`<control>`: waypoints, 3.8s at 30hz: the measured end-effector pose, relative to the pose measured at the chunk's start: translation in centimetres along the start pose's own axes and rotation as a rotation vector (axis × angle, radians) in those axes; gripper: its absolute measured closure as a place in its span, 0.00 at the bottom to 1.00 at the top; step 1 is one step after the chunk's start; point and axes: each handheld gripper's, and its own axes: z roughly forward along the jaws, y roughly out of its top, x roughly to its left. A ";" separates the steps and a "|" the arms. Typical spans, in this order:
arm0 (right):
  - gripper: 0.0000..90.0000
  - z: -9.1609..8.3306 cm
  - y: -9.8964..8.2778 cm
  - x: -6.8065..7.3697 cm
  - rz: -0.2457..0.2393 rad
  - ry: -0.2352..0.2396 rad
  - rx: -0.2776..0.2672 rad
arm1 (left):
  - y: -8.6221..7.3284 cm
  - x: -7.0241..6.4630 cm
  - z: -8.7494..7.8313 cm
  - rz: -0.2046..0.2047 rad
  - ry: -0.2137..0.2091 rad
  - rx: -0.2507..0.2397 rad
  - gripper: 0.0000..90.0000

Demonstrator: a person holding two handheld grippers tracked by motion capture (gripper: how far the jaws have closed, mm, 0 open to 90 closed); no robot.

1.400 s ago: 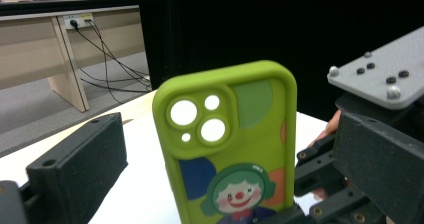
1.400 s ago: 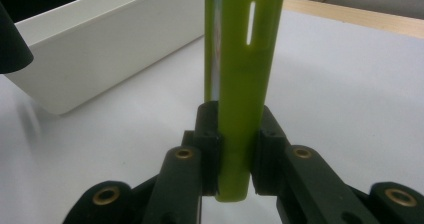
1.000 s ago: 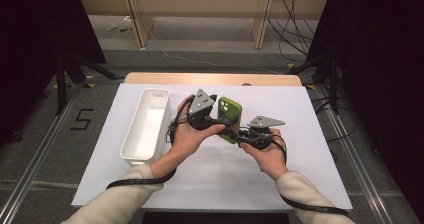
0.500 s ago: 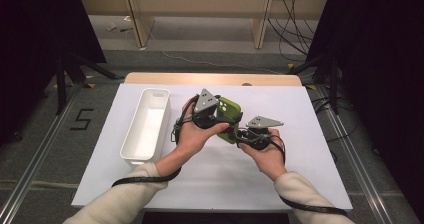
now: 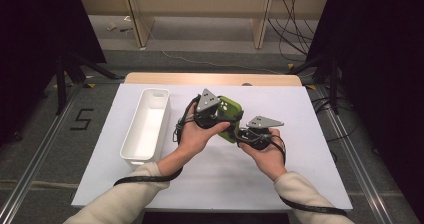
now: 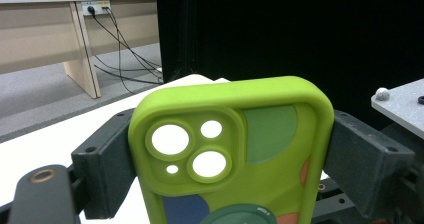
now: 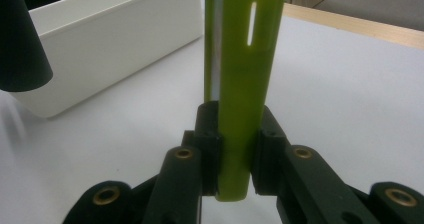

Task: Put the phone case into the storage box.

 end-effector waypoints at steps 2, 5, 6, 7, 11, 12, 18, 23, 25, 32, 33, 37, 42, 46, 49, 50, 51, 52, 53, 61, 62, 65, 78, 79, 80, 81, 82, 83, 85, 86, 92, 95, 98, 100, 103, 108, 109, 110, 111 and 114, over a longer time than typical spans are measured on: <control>0.86 0.0 0.0 0.0 0.000 -0.001 -0.003 | 0.0 0.0 0.0 -0.003 0.000 -0.006 0.17; 0.86 -0.1 0.1 0.0 -0.004 -0.003 -0.007 | 0.1 0.0 -0.1 0.002 0.000 -0.010 0.17; 0.86 -0.1 0.1 0.0 -0.005 -0.004 -0.007 | 0.1 0.0 -0.1 0.001 0.002 -0.010 0.17; 0.86 -0.1 0.1 0.0 -0.006 -0.005 -0.008 | 0.1 -0.1 -0.1 0.001 0.003 -0.010 0.17; 0.86 0.0 0.1 0.0 -0.009 -0.005 -0.008 | 0.1 -0.1 -0.1 0.003 0.003 -0.008 0.17; 0.86 0.0 0.1 0.0 -0.009 -0.006 -0.010 | 0.1 0.0 -0.1 0.003 0.002 -0.008 0.18; 0.86 0.0 0.1 0.0 -0.016 -0.010 -0.020 | 0.2 0.0 -0.2 0.004 0.002 -0.014 0.18; 0.80 0.0 0.1 -0.1 -0.031 -0.006 -0.024 | 0.3 0.0 -0.3 0.003 0.002 -0.017 0.18; 0.75 0.1 0.1 -0.1 -0.034 -0.008 -0.026 | 0.3 0.0 -0.3 0.006 0.002 -0.017 0.18; 0.45 0.1 0.1 -0.5 -0.055 0.020 -0.032 | 0.4 0.3 -0.5 0.005 0.010 -0.019 0.18; 0.39 0.1 0.1 -0.5 -0.055 0.035 -0.032 | 0.4 0.4 -0.5 0.009 0.012 -0.020 0.18; 0.19 -0.1 0.1 -0.6 -0.068 0.052 -0.040 | 0.6 0.6 -0.8 0.005 0.017 -0.027 0.18; 0.17 -0.7 0.1 -1.0 -0.067 0.055 -0.067 | 0.7 0.9 -1.0 0.008 0.023 -0.030 0.18; 0.17 -1.2 0.0 -1.3 -0.071 0.056 -0.074 | 0.5 1.0 -1.2 0.008 0.025 -0.026 0.18; 0.17 -1.6 -0.1 -1.5 -0.073 0.052 -0.080 | 0.5 1.1 -1.3 0.011 0.027 -0.025 0.18; 0.17 -1.7 -0.1 -1.5 -0.073 0.053 -0.084 | 0.5 1.2 -1.4 0.008 0.030 -0.025 0.18; 0.17 -1.9 -0.2 -1.6 -0.075 0.051 -0.086 | 0.5 1.2 -1.4 0.009 0.031 -0.026 0.18; 0.17 -2.0 -0.2 -1.6 -0.077 0.049 -0.093 | 0.5 1.2 -1.5 0.011 0.031 -0.026 0.18; 0.17 -2.2 -0.3 -1.7 -0.079 0.049 -0.094 | 0.5 1.2 -1.6 0.012 0.030 -0.027 0.18; 0.17 -3.1 -0.6 -1.9 -0.085 0.045 -0.113 | 0.7 1.5 -2.4 0.023 0.034 -0.031 0.18; 0.17 -3.2 -0.6 -1.9 -0.085 0.049 -0.114 | 0.7 1.6 -2.4 0.023 0.036 -0.030 0.18; 0.17 -3.4 -0.7 -2.0 -0.087 0.044 -0.119 | 0.7 1.8 -2.7 0.022 0.043 -0.029 0.18; 0.15 -4.4 -1.1 -2.4 -0.097 0.038 -0.146 | 0.6 2.3 -3.6 -0.001 0.067 -0.018 0.18; 0.15 -4.4 -1.2 -2.4 -0.097 0.037 -0.151 | 0.6 2.4 -3.7 -0.004 0.068 -0.018 0.18; 0.15 -4.5 -1.2 -2.4 -0.096 0.036 -0.151 | 0.6 2.4 -3.7 -0.006 0.069 -0.018 0.18; 0.15 -4.6 -1.2 -2.4 -0.097 0.035 -0.146 | 0.6 2.4 -3.8 -0.005 0.069 -0.018 0.18; 0.15 -4.6 -1.3 -2.4 -0.096 0.035 -0.150 | 0.6 2.5 -3.9 -0.003 0.069 -0.019 0.18; 0.15 -4.7 -1.3 -2.5 -0.096 0.033 -0.154 | 0.5 2.5 -3.9 -0.006 0.069 -0.019 0.18; 0.15 -4.9 -1.3 -2.6 -0.094 0.028 -0.152 | 0.6 2.6 -4.1 0.000 0.067 -0.022 0.18; 0.15 -4.9 -1.3 -2.6 -0.093 0.027 -0.157 | 0.6 2.7 -4.1 0.004 0.067 -0.023 0.18; 0.15 -5.3 -1.5 -2.7 -0.094 0.026 -0.159 | 0.7 3.1 -4.5 0.014 0.072 -0.028 0.18; 0.15 -5.6 -1.6 -2.7 -0.096 0.022 -0.166 | 0.7 3.2 -4.7 0.017 0.076 -0.031 0.18; 0.15 -5.9 -1.7 -2.8 -0.098 0.018 -0.175 | 0.6 3.4 -4.9 0.019 0.080 -0.032 0.18; 0.15 -6.1 -1.8 -2.8 -0.096 0.013 -0.178 | 0.6 3.5 -5.0 0.020 0.082 -0.033 0.18; 0.15 -6.5 -1.8 -2.9 -0.096 0.010 -0.184 | 0.6 3.6 -5.2 0.019 0.086 -0.034 0.18; 0.15 -7.0 -2.0 -3.1 -0.090 0.003 -0.190 | 0.7 3.8 -5.5 0.022 0.098 -0.034 0.18; 0.15 -7.0 -2.1 -3.1 -0.091 0.001 -0.192 | 0.6 3.8 -5.6 0.020 0.098 -0.033 0.18; 0.15 -7.1 -2.1 -3.2 -0.092 0.000 -0.191 | 0.6 3.8 -5.7 0.019 0.100 -0.034 0.18; 0.15 -7.2 -2.1 -3.2 -0.093 0.000 -0.190 | 0.6 3.9 -5.7 0.019 0.102 -0.034 0.18; 0.15 -7.5 -2.2 -3.4 -0.095 -0.003 -0.194 | 0.6 4.1 -5.9 0.018 0.106 -0.034 0.18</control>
